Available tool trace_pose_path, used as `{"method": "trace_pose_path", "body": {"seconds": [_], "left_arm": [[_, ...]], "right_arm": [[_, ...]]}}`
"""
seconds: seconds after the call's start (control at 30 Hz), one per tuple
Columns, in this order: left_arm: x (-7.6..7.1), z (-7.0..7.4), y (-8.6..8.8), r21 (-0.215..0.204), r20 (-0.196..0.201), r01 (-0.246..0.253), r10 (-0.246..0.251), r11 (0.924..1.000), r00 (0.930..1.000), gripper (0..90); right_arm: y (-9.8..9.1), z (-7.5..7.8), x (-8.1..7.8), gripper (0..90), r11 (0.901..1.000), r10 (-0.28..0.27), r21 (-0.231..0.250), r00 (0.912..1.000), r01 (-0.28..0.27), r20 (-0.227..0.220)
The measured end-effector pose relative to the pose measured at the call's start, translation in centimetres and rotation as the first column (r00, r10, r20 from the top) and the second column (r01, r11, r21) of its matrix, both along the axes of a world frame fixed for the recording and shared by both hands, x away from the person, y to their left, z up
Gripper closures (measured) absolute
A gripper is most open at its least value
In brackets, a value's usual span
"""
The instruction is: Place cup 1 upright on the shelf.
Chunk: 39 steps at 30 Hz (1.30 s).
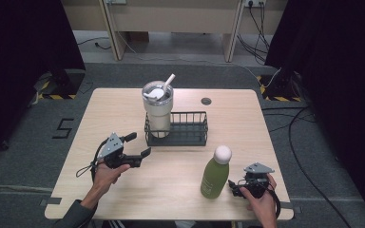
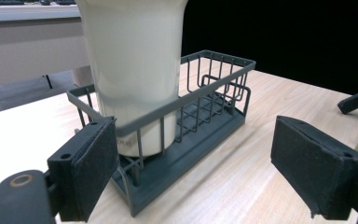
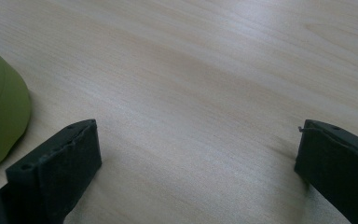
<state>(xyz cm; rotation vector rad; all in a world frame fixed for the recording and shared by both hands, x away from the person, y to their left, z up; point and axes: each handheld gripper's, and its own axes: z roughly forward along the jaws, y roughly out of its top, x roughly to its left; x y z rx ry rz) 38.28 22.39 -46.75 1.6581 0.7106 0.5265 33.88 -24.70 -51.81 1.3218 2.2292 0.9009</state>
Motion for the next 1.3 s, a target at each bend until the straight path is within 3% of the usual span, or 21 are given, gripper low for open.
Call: {"method": "trace_pose_path", "body": {"seconds": [0.4,0.8,0.9,1.1,1.17,1.3], "left_arm": [[-1.4,-1.2,1.0,0.018,-0.029,0.005,-0.004,0.9998,0.9996,14.6],[-2.7,-3.1,2.0,0.074,-0.09,0.006,0.001,0.9973,0.9959,14.6],[-2.7,-3.6,2.3,0.102,-0.134,0.021,-0.007,0.9946,0.991,14.6],[-2.9,-4.1,2.6,0.138,-0.183,0.033,-0.008,0.9899,0.9831,14.7],[-3.0,-4.5,2.7,0.188,-0.212,0.033,0.008,0.9817,0.9772,14.7],[-3.1,-4.9,2.8,0.226,-0.242,0.046,0.01,0.973,0.9702,14.7]], "right_arm": [[0.0,0.0,0.0,0.3,1.0,0.0,0.0,1.0,0.0,0.0],[0.0,0.0,0.0,0.3,1.0,0.0,0.0,1.0,0.0,0.0],[0.0,0.0,0.0,0.3,1.0,0.0,0.0,1.0,0.0,0.0],[0.0,0.0,0.0,0.3,1.0,0.001,0.0,1.0,-0.001,0.001],[0.0,0.0,0.0,0.4,1.0,0.003,0.0,1.0,-0.003,0.0],[0.0,0.0,0.0,0.4,1.0,0.004,0.0,1.0,-0.004,-0.001]]}}
